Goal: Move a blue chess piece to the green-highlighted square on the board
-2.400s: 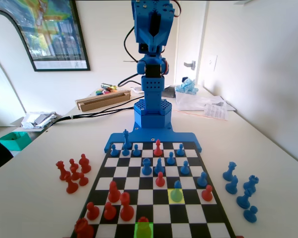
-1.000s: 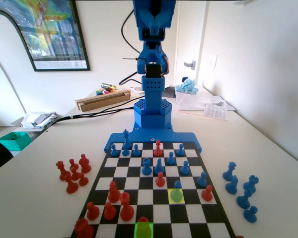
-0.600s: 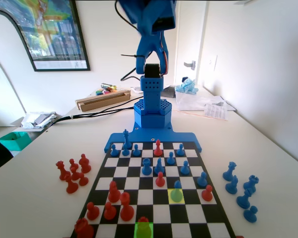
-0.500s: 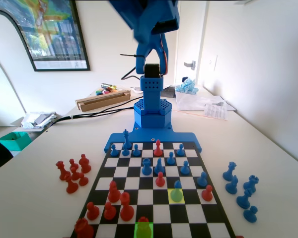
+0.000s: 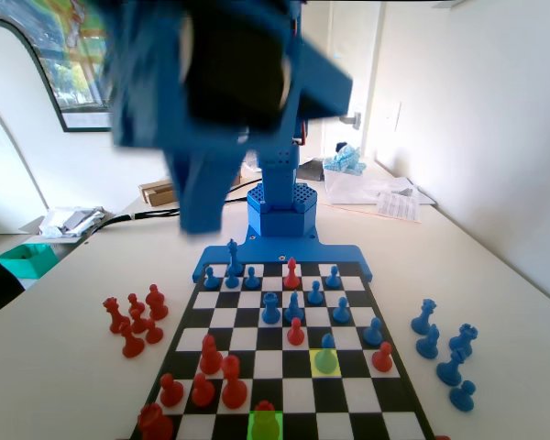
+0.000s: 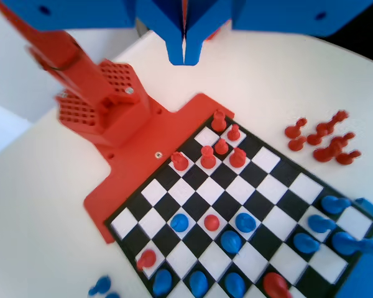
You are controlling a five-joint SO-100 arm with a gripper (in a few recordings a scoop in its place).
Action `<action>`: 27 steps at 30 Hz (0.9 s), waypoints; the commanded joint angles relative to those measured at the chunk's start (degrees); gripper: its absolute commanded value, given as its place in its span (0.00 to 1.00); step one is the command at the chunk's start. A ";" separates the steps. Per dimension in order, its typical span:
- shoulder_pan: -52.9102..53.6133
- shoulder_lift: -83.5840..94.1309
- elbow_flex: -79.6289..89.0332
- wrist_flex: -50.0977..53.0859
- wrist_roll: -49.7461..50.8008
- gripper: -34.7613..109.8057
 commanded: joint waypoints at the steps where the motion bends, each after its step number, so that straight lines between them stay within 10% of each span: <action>1: 1.85 -6.86 -11.16 0.18 1.23 0.25; 27: -1.85 -21.97 -8.61 -8.44 7.21 0.32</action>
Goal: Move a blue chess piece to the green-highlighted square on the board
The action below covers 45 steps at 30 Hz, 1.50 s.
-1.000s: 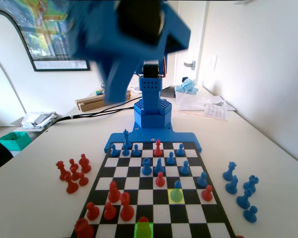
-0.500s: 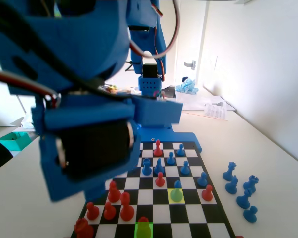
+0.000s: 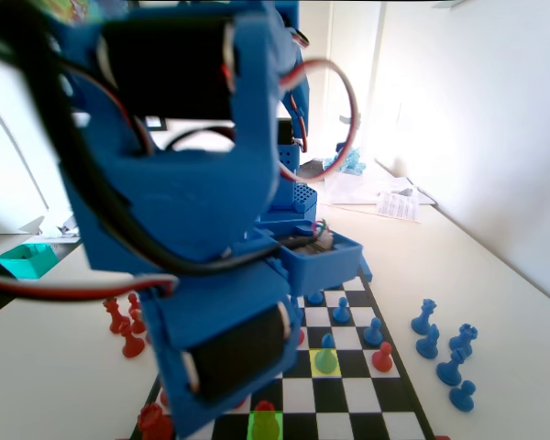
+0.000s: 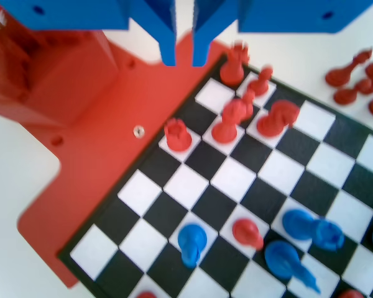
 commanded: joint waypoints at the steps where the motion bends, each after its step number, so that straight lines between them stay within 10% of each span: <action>1: -0.35 1.41 -1.85 0.18 -0.26 0.33; 45: -2.64 -5.01 -0.26 -3.78 -1.05 0.35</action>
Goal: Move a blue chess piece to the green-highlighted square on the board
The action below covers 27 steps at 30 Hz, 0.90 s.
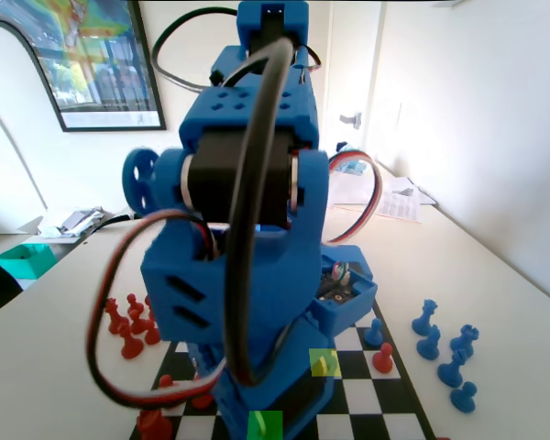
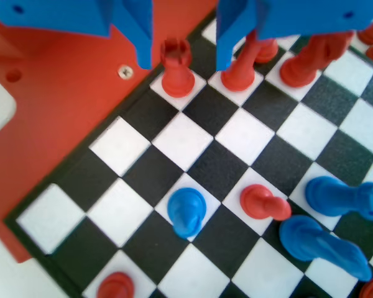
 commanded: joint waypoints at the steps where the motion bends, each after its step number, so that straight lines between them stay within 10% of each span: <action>1: 0.70 1.93 -3.25 1.14 -0.70 0.35; 27: 0.79 1.76 -6.68 1.49 -0.18 0.25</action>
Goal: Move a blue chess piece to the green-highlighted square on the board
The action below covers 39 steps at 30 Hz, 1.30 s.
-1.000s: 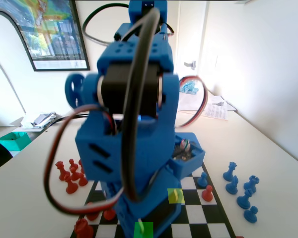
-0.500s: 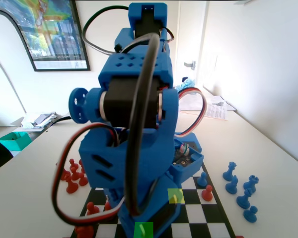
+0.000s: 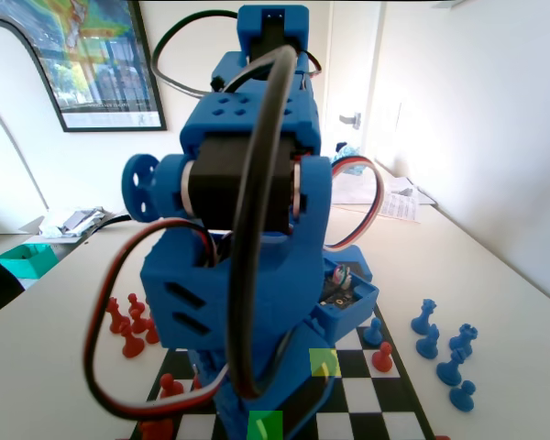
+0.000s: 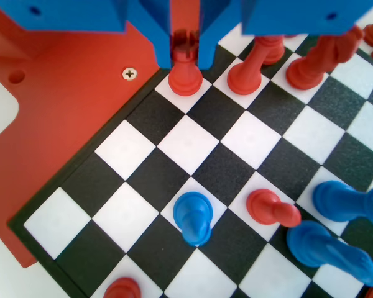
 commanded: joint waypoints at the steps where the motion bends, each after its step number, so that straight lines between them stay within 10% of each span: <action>1: 1.05 3.25 -4.66 1.05 0.00 0.25; 24: 9.32 25.93 -15.12 25.14 -6.77 0.25; 39: 33.40 27.95 -13.62 34.37 -31.11 0.25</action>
